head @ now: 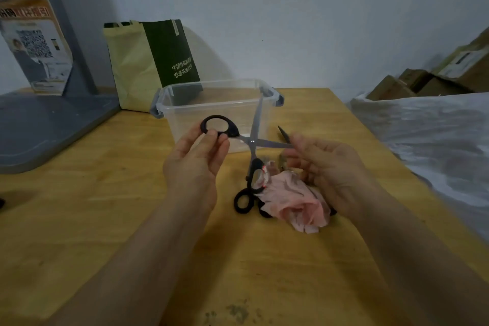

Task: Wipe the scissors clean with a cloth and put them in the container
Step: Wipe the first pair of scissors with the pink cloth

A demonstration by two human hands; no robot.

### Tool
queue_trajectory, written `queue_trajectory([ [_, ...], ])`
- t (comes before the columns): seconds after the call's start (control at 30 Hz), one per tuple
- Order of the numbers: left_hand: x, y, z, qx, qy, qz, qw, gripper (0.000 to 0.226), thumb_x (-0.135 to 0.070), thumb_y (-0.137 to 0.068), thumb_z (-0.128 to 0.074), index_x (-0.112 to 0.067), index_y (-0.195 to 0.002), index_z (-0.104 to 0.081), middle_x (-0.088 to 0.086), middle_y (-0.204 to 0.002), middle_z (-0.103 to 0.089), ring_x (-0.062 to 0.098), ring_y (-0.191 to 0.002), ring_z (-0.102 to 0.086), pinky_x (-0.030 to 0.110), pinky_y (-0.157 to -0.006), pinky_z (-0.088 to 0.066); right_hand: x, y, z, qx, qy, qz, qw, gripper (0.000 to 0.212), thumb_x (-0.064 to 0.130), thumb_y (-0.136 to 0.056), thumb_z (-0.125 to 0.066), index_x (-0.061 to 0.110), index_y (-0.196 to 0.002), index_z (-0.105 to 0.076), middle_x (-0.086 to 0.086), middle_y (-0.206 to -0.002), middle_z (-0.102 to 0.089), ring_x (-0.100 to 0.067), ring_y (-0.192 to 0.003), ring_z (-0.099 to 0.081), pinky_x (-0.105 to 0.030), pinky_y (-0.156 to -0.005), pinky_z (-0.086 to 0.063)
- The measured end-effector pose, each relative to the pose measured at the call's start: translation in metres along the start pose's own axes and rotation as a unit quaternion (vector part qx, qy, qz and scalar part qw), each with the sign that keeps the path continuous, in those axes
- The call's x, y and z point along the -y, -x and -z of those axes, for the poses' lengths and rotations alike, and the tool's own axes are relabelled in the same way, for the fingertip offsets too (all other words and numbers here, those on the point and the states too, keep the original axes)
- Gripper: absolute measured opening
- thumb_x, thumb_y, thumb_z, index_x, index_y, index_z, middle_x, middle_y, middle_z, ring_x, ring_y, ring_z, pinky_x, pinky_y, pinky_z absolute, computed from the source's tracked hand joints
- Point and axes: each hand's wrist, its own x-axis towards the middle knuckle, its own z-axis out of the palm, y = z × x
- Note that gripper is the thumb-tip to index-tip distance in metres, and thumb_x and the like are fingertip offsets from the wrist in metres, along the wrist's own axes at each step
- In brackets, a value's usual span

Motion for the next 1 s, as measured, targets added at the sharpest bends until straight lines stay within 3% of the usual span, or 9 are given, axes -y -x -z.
queue_trajectory([
  [0.07, 0.000, 0.000, -0.001, -0.003, 0.027, 0.006, 1.000, 0.029, 0.001, -0.086, -0.061, -0.003, -0.114, -0.062, 0.010, -0.096, -0.069, 0.014, -0.078, -0.072, 0.021, -0.068, -0.057, -0.002, 0.002, -0.004, 0.022, 0.042, -0.010, 0.999, 0.074, 0.039, -0.043, -0.080, 0.002, -0.105, -0.064, -0.004, -0.079, -0.071, -0.008, -0.065, -0.066, -0.018, -0.056, -0.048],
  [0.17, 0.001, 0.001, -0.002, -0.007, 0.062, 0.023, 0.998, 0.027, 0.001, -0.085, -0.061, 0.000, -0.112, -0.061, 0.013, -0.097, -0.070, 0.016, -0.081, -0.072, 0.025, -0.073, -0.058, -0.003, -0.001, -0.002, -0.028, -0.008, -0.002, 1.000, 0.118, 0.035, -0.040, -0.085, 0.009, -0.142, -0.031, -0.009, -0.105, -0.069, -0.016, -0.086, -0.071, -0.027, -0.068, -0.055],
  [0.23, 0.000, 0.001, -0.001, -0.015, 0.084, 0.031, 0.996, 0.026, 0.001, -0.085, -0.062, 0.002, -0.110, -0.060, 0.015, -0.096, -0.070, 0.018, -0.083, -0.072, 0.026, -0.071, -0.059, 0.000, -0.003, 0.000, -0.050, -0.046, 0.003, 0.998, 0.130, 0.034, -0.042, -0.085, 0.014, -0.150, -0.015, -0.011, -0.115, -0.065, -0.024, -0.094, -0.070, -0.032, -0.072, -0.057],
  [0.33, 0.002, 0.002, -0.002, -0.012, 0.102, 0.053, 0.993, 0.019, 0.003, -0.085, -0.062, 0.003, -0.104, -0.060, 0.017, -0.093, -0.071, 0.020, -0.082, -0.072, 0.025, -0.067, -0.059, -0.005, 0.001, -0.005, -0.002, 0.029, 0.006, 1.000, 0.091, 0.030, -0.056, -0.083, 0.007, -0.135, -0.044, -0.003, -0.099, -0.073, -0.017, -0.092, -0.070, -0.031, -0.084, -0.055],
  [0.43, 0.006, 0.006, -0.005, -0.010, 0.094, 0.075, 0.993, 0.007, 0.005, -0.085, -0.061, 0.003, -0.092, -0.059, 0.017, -0.085, -0.069, 0.019, -0.073, -0.072, 0.025, -0.064, -0.059, -0.010, 0.004, -0.009, 0.029, 0.104, 0.065, 0.992, 0.025, 0.007, -0.082, -0.069, 0.008, -0.107, -0.067, 0.001, -0.069, -0.072, -0.005, -0.064, -0.066, -0.016, -0.059, -0.052],
  [0.47, 0.007, 0.007, -0.005, -0.001, 0.085, 0.078, 0.993, 0.006, 0.004, -0.085, -0.060, 0.003, -0.090, -0.059, 0.017, -0.083, -0.069, 0.018, -0.072, -0.072, 0.024, -0.063, -0.058, -0.009, 0.004, -0.009, 0.023, 0.101, 0.087, 0.991, 0.016, 0.001, -0.086, -0.063, 0.009, -0.098, -0.069, 0.001, -0.061, -0.070, -0.005, -0.057, -0.062, -0.014, -0.052, -0.049],
  [0.57, 0.008, 0.008, -0.003, 0.040, -0.013, 0.066, 0.997, 0.008, 0.000, -0.086, -0.061, -0.003, -0.093, -0.062, 0.013, -0.078, -0.072, 0.017, -0.071, -0.071, 0.024, -0.061, -0.058, -0.008, 0.002, -0.005, -0.012, 0.075, 0.120, 0.990, 0.020, -0.005, -0.087, -0.060, 0.013, -0.087, -0.070, 0.001, -0.056, -0.066, -0.006, -0.053, -0.058, -0.016, -0.047, -0.049],
  [0.73, 0.012, 0.015, -0.004, 0.120, -0.207, 0.063, 0.969, 0.016, -0.002, -0.083, -0.065, -0.006, -0.097, -0.069, 0.012, -0.087, -0.074, 0.020, -0.081, -0.072, 0.024, -0.067, -0.059, -0.009, 0.001, -0.004, -0.013, 0.054, 0.145, 0.988, 0.019, -0.003, -0.086, -0.061, 0.013, -0.091, -0.071, -0.003, -0.065, -0.070, -0.008, -0.055, -0.061, -0.017, -0.050, -0.050],
  [1.0, 0.015, 0.019, -0.004, 0.149, -0.248, 0.047, 0.956, 0.013, 0.000, -0.078, -0.068, -0.002, -0.091, -0.070, 0.007, -0.077, -0.073, 0.013, -0.072, -0.070, 0.021, -0.066, -0.058, -0.014, -0.001, -0.003, -0.003, 0.062, 0.162, 0.985, 0.020, -0.001, -0.087, -0.061, 0.017, -0.092, -0.070, 0.000, -0.065, -0.071, -0.005, -0.057, -0.061, -0.016, -0.049, -0.048],
])
